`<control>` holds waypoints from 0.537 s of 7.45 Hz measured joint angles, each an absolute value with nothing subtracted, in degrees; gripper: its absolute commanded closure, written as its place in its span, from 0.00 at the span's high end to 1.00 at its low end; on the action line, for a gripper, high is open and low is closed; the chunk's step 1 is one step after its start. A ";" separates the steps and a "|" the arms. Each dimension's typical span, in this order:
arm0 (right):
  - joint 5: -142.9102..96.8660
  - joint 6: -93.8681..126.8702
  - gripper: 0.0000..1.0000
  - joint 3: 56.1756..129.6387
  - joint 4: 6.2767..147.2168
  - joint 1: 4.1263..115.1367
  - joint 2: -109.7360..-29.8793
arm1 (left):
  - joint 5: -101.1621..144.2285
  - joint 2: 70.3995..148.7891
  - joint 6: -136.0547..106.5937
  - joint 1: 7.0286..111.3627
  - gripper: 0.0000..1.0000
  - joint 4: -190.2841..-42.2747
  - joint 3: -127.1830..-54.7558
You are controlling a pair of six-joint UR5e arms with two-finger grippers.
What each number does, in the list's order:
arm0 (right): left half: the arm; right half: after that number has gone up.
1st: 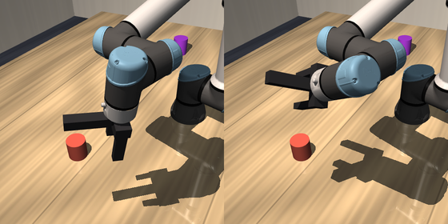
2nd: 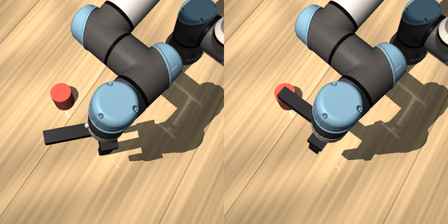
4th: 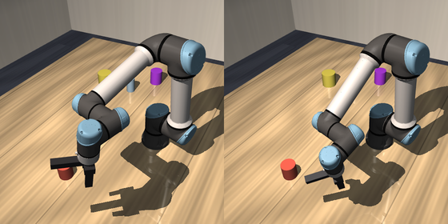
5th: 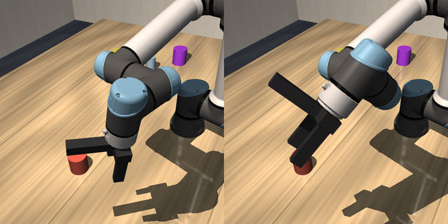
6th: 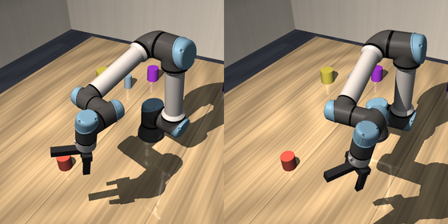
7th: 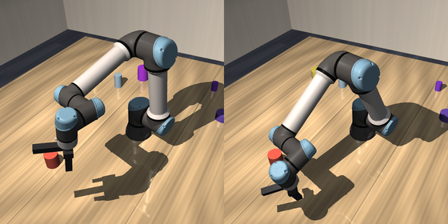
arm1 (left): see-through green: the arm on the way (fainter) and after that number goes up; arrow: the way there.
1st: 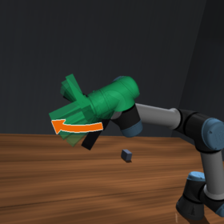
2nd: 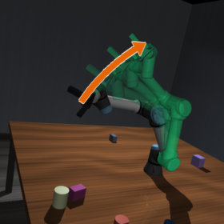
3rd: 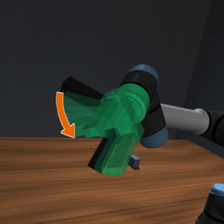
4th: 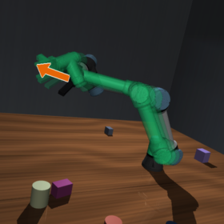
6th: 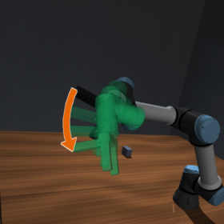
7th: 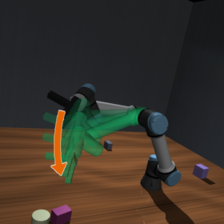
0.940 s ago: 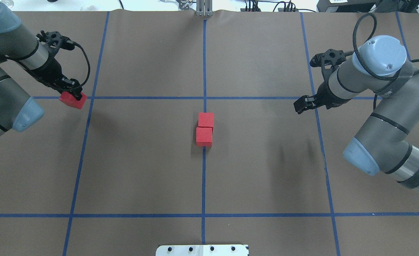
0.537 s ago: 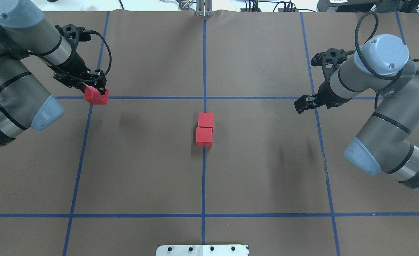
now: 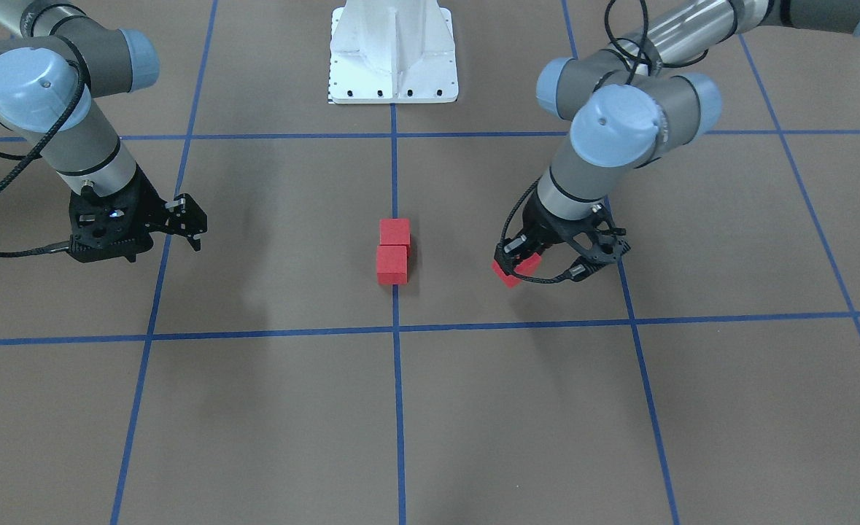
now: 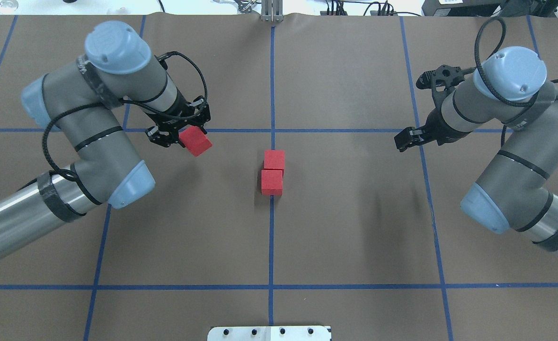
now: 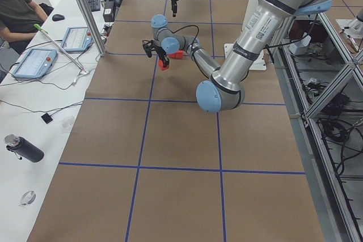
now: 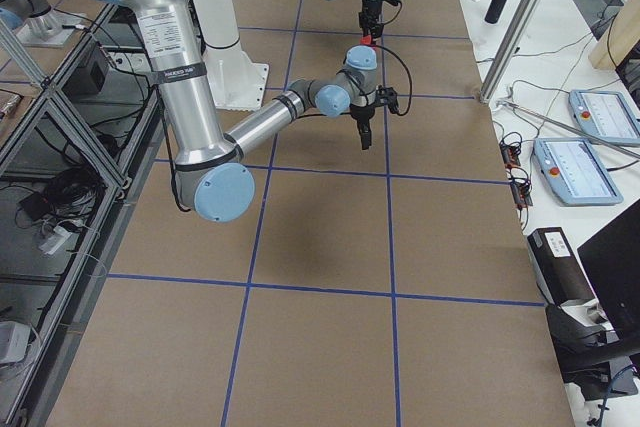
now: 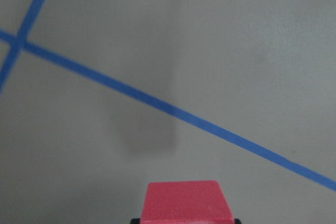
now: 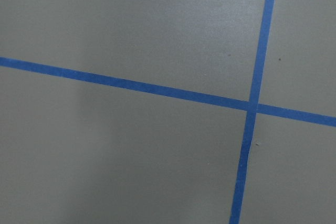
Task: Form red blocks into L shape at center
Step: 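Carry the red cube with the left gripper toward the center pair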
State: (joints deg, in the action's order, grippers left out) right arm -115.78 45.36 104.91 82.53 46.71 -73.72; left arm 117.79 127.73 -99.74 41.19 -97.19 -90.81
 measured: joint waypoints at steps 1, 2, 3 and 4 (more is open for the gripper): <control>-115.76 45.37 1.00 104.83 82.53 46.70 -73.76 | 114.92 130.93 -107.40 38.97 0.00 -94.59 -89.30; -115.76 45.42 1.00 104.79 82.53 46.71 -73.79 | 113.52 134.41 -114.62 37.88 0.00 -92.36 -86.33; -115.73 45.48 1.00 104.75 82.53 46.69 -73.81 | 113.04 136.81 -122.16 37.36 0.00 -91.35 -83.34; -115.70 45.51 1.00 104.68 82.53 46.68 -73.85 | 112.90 138.36 -128.42 36.91 0.00 -91.14 -80.37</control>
